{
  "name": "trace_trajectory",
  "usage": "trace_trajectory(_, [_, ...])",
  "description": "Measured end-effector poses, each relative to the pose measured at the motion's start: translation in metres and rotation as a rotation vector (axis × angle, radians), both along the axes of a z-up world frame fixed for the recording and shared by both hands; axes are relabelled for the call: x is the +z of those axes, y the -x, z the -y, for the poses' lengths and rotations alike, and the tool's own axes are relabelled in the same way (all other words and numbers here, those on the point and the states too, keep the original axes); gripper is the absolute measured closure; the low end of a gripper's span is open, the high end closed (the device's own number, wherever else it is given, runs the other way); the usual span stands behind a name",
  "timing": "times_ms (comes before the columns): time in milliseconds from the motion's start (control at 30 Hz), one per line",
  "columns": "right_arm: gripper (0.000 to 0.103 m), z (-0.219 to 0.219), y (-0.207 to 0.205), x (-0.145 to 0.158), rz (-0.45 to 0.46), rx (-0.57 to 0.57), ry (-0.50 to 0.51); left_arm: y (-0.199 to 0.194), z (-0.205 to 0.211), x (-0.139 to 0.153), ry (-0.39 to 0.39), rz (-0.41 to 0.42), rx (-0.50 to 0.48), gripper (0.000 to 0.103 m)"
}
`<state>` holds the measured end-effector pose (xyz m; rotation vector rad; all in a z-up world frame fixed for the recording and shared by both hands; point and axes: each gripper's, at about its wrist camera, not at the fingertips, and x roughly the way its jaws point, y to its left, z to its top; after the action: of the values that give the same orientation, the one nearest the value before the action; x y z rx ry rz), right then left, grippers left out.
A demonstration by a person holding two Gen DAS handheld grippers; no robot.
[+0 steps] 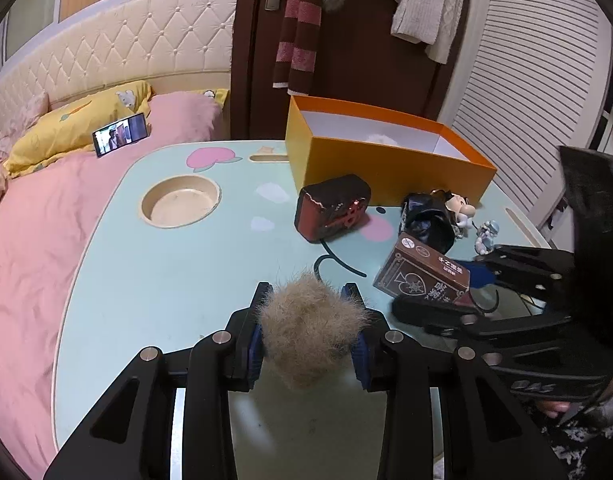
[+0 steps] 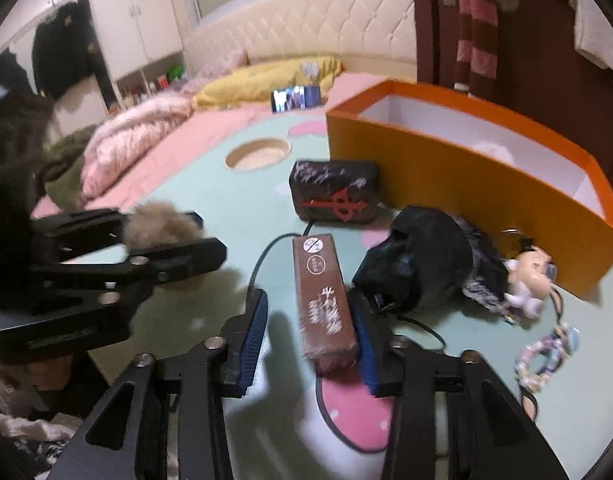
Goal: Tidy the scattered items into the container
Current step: 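Hold the brown pompom with the left tool while the right tool grasps the brown card box, then lower the brown pompom and card box into the orange box and release both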
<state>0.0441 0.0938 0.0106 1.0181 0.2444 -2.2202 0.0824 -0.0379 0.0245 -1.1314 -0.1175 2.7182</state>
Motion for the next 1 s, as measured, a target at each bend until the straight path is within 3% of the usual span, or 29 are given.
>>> trace_trajectory(33, [0.083,0.002,0.0,0.0,-0.006,-0.003,-0.012,0.0,0.001,0.0,0.003,0.0,0.002,0.066])
trace_trajectory(67, [0.085,0.005,0.001,-0.001,-0.004,0.001,-0.013,0.0,0.001,0.0,0.008,0.0,0.004,0.066])
trace_trajectory(533, [0.085,-0.032,-0.018,0.05,-0.074,-0.074,0.131,0.0,-0.019,0.017,-0.022,-0.036,-0.056,0.066])
trace_trajectory(833, [0.085,-0.055,-0.002,0.061,-0.126,-0.175,0.093,0.028,-0.042,0.04,-0.04,-0.056,-0.094,0.066])
trace_trajectory(1000, [0.085,-0.069,0.011,0.065,-0.139,-0.227,0.098,0.044,-0.056,0.052,-0.008,-0.076,-0.133,0.066])
